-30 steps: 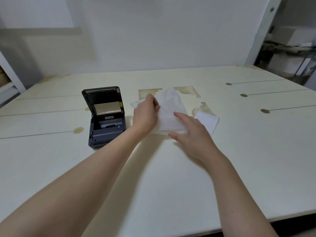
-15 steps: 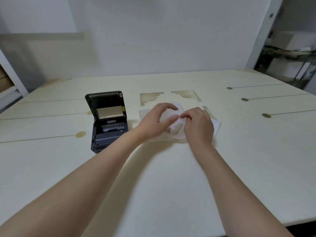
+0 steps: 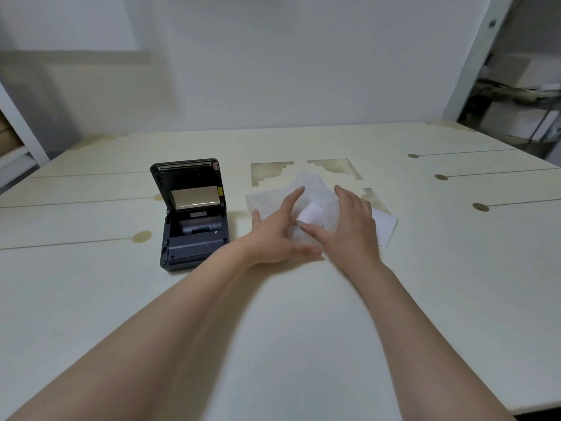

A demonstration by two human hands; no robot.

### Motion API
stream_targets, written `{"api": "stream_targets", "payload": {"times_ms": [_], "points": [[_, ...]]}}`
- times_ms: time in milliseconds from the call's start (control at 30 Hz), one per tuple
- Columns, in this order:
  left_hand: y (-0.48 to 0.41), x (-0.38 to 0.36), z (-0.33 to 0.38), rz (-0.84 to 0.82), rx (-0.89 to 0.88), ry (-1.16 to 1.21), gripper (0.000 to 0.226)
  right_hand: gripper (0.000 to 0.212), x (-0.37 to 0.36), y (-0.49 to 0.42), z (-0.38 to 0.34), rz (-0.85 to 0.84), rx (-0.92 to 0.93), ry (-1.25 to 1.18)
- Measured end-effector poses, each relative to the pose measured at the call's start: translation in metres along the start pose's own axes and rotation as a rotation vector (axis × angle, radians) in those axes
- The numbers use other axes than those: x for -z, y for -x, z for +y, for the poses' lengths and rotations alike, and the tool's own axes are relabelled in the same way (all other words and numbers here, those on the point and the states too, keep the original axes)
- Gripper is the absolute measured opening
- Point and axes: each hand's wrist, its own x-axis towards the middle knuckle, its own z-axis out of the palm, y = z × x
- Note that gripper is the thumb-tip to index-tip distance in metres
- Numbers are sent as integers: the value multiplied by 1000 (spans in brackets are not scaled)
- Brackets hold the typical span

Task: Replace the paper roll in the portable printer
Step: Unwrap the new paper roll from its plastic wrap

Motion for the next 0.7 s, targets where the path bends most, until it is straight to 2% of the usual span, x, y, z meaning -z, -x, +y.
{"api": "stream_targets", "payload": {"times_ms": [100,267,400,500,600,700], "points": [[-1,-4,-1,47,-42,-13,107,101,1,0,4,-152,-104,-63],[-4,-10,-4,81,-66,-125,94,90,2,0,4,-184,-123,-128],[-7,-3,-3,7,13,-120,99,64,1,1,2,-176,-18,-2],[-7,4,-4,-31,51,44,91,60,-2,0,-2,-135,-29,25],[-6,3,-6,-13,25,76,82,53,-5,-1,-8,-17,27,110],[-7,-3,-6,24,14,70,78,46,-7,1,-12,-56,40,61]]}}
